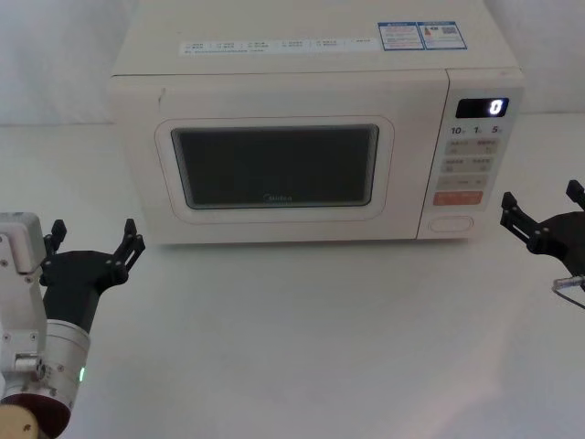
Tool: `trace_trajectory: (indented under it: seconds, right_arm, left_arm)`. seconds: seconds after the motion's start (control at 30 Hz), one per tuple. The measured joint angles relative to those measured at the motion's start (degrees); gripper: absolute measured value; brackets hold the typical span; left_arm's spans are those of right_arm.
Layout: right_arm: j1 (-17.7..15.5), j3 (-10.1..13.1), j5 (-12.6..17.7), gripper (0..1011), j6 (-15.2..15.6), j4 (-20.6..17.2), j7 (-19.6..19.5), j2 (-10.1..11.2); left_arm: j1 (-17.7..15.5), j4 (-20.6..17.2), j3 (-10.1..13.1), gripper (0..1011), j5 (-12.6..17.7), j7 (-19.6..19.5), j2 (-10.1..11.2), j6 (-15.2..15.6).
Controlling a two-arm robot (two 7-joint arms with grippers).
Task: Press the button to open the microwave door with one hand; close the microwave door with the other hand.
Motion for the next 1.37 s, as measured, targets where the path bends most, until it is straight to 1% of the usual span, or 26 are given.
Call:
trace_trajectory:
  seconds: [1.37]
  right_arm:
    - [0.0, 0.0, 0.0, 1002, 0.0, 0.0, 0.0, 0.0]
  left_arm:
    - [0.0, 0.0, 0.0, 1003, 0.0, 0.0, 0.0, 0.0]
